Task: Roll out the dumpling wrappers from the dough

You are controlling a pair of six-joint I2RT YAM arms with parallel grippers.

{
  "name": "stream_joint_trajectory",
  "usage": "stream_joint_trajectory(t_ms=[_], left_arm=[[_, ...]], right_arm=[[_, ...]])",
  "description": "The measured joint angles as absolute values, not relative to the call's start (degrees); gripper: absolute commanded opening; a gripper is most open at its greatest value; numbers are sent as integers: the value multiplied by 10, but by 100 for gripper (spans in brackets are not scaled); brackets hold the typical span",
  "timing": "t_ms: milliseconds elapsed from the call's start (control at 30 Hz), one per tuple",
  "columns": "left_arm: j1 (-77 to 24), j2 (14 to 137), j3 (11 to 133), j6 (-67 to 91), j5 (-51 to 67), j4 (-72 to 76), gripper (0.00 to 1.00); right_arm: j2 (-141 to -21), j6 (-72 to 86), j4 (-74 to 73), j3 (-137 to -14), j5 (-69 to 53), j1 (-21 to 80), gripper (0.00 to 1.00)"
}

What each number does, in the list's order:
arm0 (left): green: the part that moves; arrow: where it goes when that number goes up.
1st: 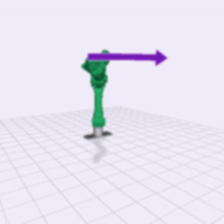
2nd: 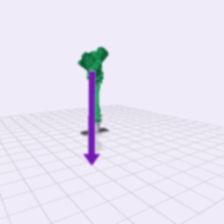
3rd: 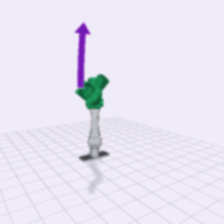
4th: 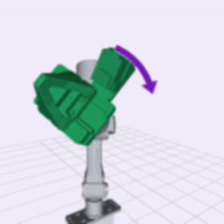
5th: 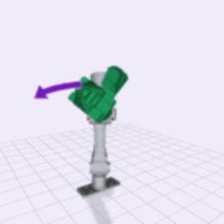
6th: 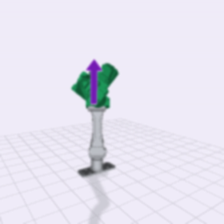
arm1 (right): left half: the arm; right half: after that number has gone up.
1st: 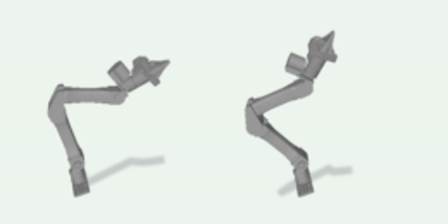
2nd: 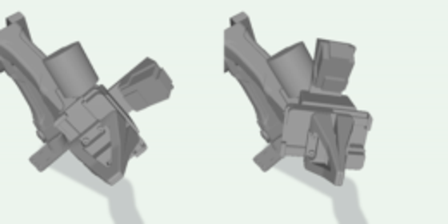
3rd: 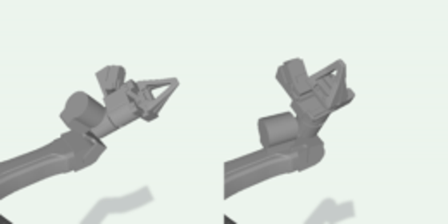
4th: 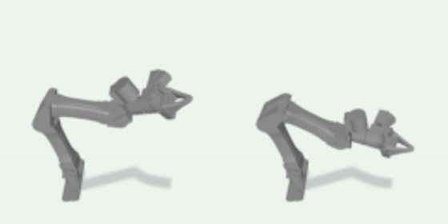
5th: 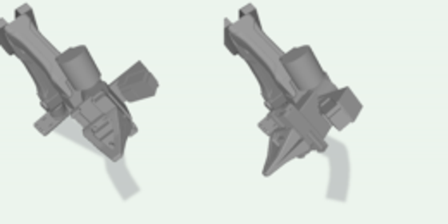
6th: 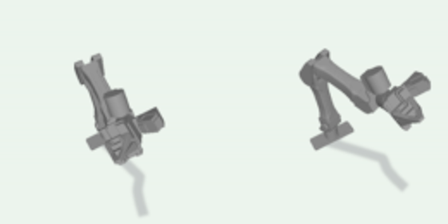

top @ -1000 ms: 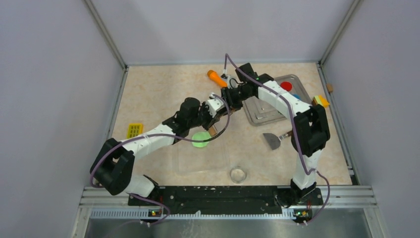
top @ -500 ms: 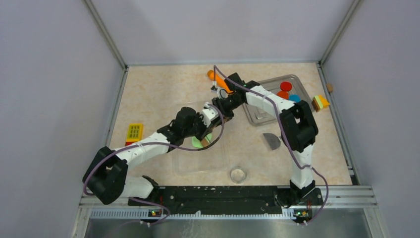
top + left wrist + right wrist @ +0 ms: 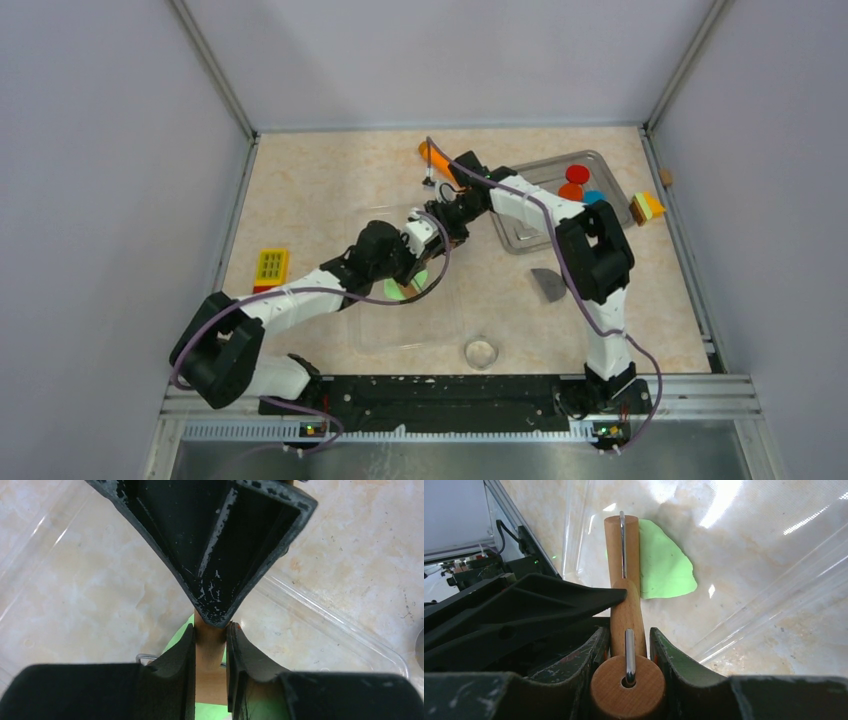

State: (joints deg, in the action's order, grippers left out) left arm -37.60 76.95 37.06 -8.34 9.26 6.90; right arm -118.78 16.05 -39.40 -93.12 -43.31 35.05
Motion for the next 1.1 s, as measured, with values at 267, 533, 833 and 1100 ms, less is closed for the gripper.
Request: stream_joint_trajectory(t_ms=[267,533,833,1100], left_arm=[[-376,761,391,-28,60,-1,0],[-375,692,357,-9,35,-57,0],[-375,622,356,24,42,-117,59],[-372,429,367,25,10,-149,75]], right_arm=[[-1200,169,-375,-938,-434,366,0],[-1216,178,-356,-947,-451,400,0],[-1216,170,-372,-958,-448,410,0],[-1173,100,-414,-961,-454,368,0]])
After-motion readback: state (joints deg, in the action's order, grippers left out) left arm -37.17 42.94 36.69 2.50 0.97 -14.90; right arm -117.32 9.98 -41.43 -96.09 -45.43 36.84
